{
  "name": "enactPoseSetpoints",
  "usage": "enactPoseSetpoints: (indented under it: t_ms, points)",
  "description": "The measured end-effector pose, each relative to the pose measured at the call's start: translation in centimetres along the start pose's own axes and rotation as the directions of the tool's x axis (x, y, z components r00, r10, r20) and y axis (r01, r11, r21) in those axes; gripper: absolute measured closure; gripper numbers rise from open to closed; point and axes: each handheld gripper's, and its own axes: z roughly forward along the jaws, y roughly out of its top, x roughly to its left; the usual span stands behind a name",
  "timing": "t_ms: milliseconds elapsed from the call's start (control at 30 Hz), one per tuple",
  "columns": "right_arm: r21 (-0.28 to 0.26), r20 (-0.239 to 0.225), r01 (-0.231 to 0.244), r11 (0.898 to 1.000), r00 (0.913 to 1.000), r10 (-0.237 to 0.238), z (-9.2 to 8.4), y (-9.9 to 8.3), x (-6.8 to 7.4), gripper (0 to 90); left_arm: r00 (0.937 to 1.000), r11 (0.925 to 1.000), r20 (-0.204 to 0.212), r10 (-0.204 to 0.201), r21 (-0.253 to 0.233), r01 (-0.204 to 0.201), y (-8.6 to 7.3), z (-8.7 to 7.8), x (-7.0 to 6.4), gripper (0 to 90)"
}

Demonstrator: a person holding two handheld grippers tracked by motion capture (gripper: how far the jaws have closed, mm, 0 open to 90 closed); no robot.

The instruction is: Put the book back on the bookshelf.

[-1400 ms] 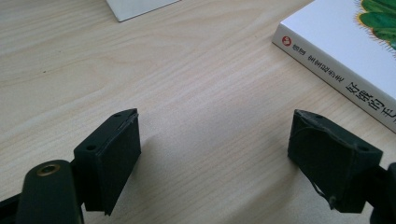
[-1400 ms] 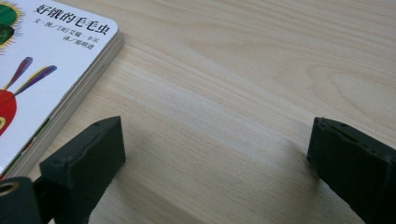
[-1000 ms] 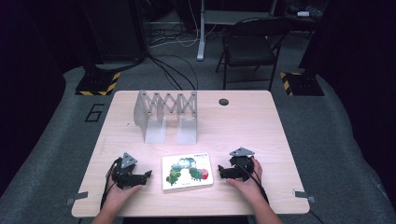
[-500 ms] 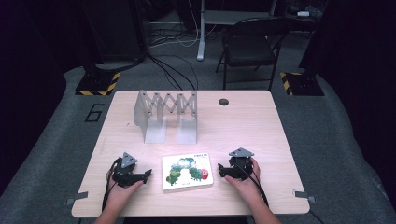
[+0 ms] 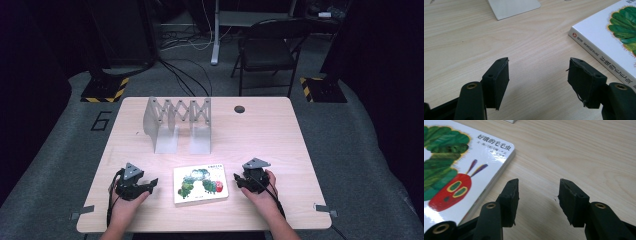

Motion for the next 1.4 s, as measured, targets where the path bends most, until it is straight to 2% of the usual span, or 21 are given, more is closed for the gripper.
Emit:
enactPoseSetpoints:
  t_ms: [100, 133, 167, 233, 300, 400, 500, 567, 633, 700, 800, 833, 867, 1033, 1067, 1200, 1233, 1267, 1333, 1367, 1400]
  points:
    - [0.007, -0.034, 0.006, 1.000, 0.9994, -0.005, -0.1, 0.2, 0.2, 52.8, 0.9999, 1.0000, 0.015, 0.008, 0.000, -0.008, 0.1, 0.1, -0.3, 33.6]
    - [0.011, -0.045, 0.002, 1.000, 0.9990, -0.002, -0.1, 0.3, 0.3, 52.6, 0.9996, 0.9997, 0.017, 0.024, 0.001, -0.024, 0.1, 0.1, -0.5, 33.9]
    - [0.006, -0.059, 0.013, 1.000, 0.9982, -0.012, -0.1, 0.3, 0.3, 51.7, 0.9994, 0.9996, 0.022, 0.027, 0.007, -0.027, 0.2, 0.0, -0.7, 34.3]
    - [0.006, -0.073, 0.001, 1.000, 0.9973, -0.001, -0.2, 0.4, 0.4, 48.1, 0.9989, 0.9997, 0.039, 0.025, 0.002, -0.025, 0.3, -0.1, -1.0, 34.8]
    - [-0.002, -0.076, -0.012, 1.000, 0.9970, 0.012, -0.3, 0.5, 0.5, 45.3, 0.9983, 0.9997, 0.055, 0.021, 0.011, -0.021, 0.5, -0.3, -1.3, 34.9]
    - [-0.018, -0.078, -0.025, 1.000, 0.9967, 0.024, -0.5, 0.5, 0.5, 44.2, 0.9979, 0.9998, 0.063, 0.018, -0.003, -0.018, 0.6, -0.4, -1.8, 34.9]
    - [-0.029, -0.070, -0.017, 0.999, 0.9975, 0.015, -0.7, 0.6, 0.6, 44.3, 0.9963, 0.9998, 0.084, 0.019, 0.005, -0.019, 0.7, -0.5, -2.3, 34.9]
    - [-0.025, -0.095, -0.029, 0.999, 0.9952, 0.027, -1.0, 0.7, 0.7, 48.7, 0.9954, 0.9997, 0.093, 0.025, 0.003, -0.025, 0.8, -0.6, -2.5, 34.9]
    - [-0.029, -0.121, -0.035, 0.999, 0.9921, 0.031, -1.1, 0.8, 0.9, 49.1, 0.9944, 0.9997, 0.103, 0.024, -0.004, -0.024, 0.8, -0.6, -3.0, 34.9]
    - [-0.033, -0.125, -0.036, 0.999, 0.9916, 0.032, -1.1, 0.8, 1.1, 49.1, 0.9938, 0.9997, 0.108, 0.025, -0.002, -0.025, 0.9, -0.6, -3.0, 34.8]
    - [-0.044, -0.132, -0.015, 0.999, 0.9913, 0.009, -1.2, 1.0, 1.7, 47.5, 0.9920, 0.9997, 0.124, 0.023, -0.003, -0.022, 0.9, -0.5, -3.5, 34.8]
    - [-0.042, -0.136, -0.012, 0.999, 0.9907, 0.006, -1.2, 1.1, 1.8, 47.2, 0.9911, 0.9998, 0.131, 0.019, -0.001, -0.019, 0.9, -0.4, -3.8, 34.8]
    - [-0.038, -0.141, -0.026, 0.999, 0.9898, 0.020, -1.2, 1.1, 1.9, 46.9, 0.9895, 0.9994, 0.141, 0.030, 0.011, -0.032, 1.0, -0.4, -3.9, 34.8]
    - [-0.003, -0.180, -0.029, 1.000, 0.9832, 0.028, -0.6, 1.1, 2.5, 45.5, 0.9848, 0.9997, 0.173, 0.013, 0.020, -0.016, 0.8, 0.4, -4.9, 34.1]
    - [0.003, -0.191, -0.010, 1.000, 0.9815, 0.010, -0.5, 1.1, 2.6, 45.0, 0.9834, 0.9993, 0.180, 0.019, 0.028, -0.024, 0.8, 0.4, -5.1, 33.8]
    - [0.028, -0.200, 0.021, 0.999, 0.9796, -0.015, -0.1, 0.9, 3.2, 44.0, 0.9838, 0.9993, 0.178, 0.022, 0.024, -0.027, 0.8, 0.9, -5.8, 32.9]
    - [0.028, -0.200, 0.017, 0.999, 0.9798, -0.011, -0.1, 0.9, 3.3, 43.8, 0.9831, 0.9990, 0.182, 0.026, 0.033, -0.032, 0.8, 0.9, -5.8, 32.4]
    - [0.033, -0.207, 0.025, 0.999, 0.9781, -0.018, -0.1, 0.8, 3.3, 43.5, 0.9856, 0.9992, 0.167, 0.026, 0.025, -0.031, 0.7, 1.1, -6.0, 31.6]
    - [0.034, -0.208, 0.028, 0.999, 0.9780, -0.020, 0.1, 0.8, 3.4, 42.7, 0.9846, 0.9991, 0.173, 0.027, 0.027, -0.033, 0.6, 1.3, -6.2, 30.5]
    - [0.037, -0.215, 0.019, 0.999, 0.9766, -0.010, 0.1, 0.8, 3.4, 42.7, 0.9823, 0.9981, 0.184, 0.035, 0.044, -0.044, 0.6, 1.3, -6.3, 30.3]
    - [0.043, -0.216, 0.016, 0.999, 0.9765, -0.006, 0.2, 0.7, 3.5, 42.6, 0.9834, 0.9992, 0.180, 0.019, 0.031, -0.025, 0.6, 1.4, -6.5, 29.8]
